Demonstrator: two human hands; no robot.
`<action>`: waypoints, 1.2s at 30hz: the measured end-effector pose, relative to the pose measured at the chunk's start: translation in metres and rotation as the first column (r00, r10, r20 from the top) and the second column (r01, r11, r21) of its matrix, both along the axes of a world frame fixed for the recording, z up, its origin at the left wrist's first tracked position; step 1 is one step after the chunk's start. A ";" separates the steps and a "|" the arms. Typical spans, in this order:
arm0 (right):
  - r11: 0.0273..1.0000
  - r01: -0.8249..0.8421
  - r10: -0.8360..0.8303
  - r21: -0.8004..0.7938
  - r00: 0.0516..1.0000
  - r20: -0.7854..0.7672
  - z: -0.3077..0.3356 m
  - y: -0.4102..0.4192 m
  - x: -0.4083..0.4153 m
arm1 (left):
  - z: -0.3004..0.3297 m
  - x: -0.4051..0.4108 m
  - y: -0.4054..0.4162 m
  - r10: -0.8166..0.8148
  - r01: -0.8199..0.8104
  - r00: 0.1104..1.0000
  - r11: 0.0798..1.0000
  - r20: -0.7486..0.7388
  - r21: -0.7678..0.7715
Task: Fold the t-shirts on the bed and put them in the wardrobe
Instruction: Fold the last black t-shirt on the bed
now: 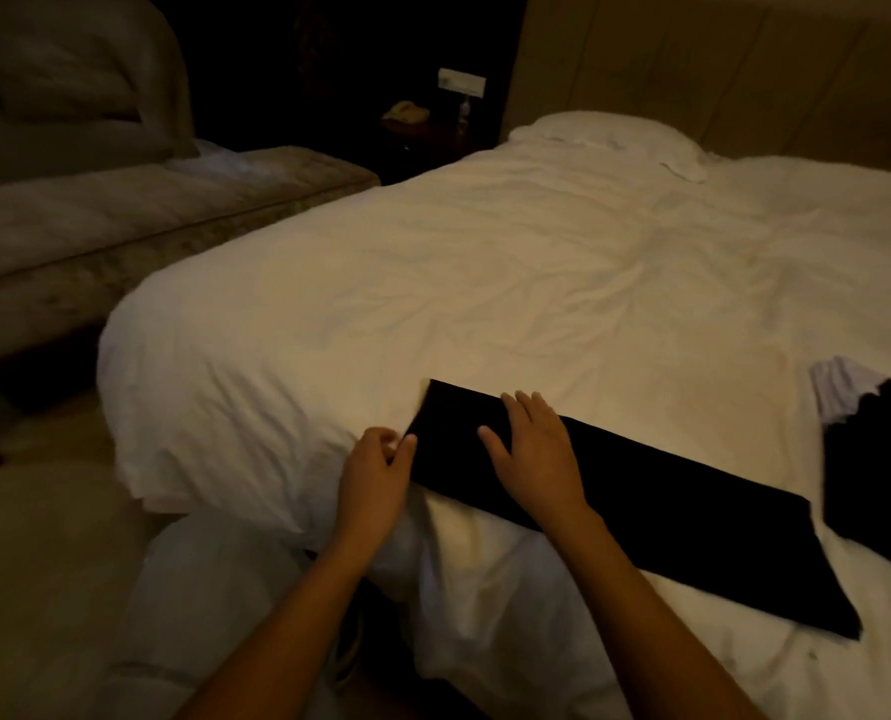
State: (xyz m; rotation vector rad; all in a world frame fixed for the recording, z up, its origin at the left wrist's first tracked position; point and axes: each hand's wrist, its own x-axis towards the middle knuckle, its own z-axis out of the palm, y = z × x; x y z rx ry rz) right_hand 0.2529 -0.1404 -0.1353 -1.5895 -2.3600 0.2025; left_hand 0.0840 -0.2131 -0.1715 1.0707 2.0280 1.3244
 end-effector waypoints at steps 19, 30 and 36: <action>0.993 -0.120 0.114 0.023 0.979 0.170 0.023 0.076 -0.085 | -0.006 -0.027 0.017 -0.212 0.221 0.966 0.974 0.145 -0.053; 0.999 0.005 -0.003 -0.052 0.999 0.036 0.001 0.086 -0.091 | -0.001 -0.035 0.020 -0.130 0.128 0.979 0.992 0.155 0.025; 0.996 0.034 -0.027 0.086 0.996 -0.082 0.006 0.069 -0.047 | 0.014 -0.013 0.016 0.059 0.015 0.884 0.988 -0.464 0.155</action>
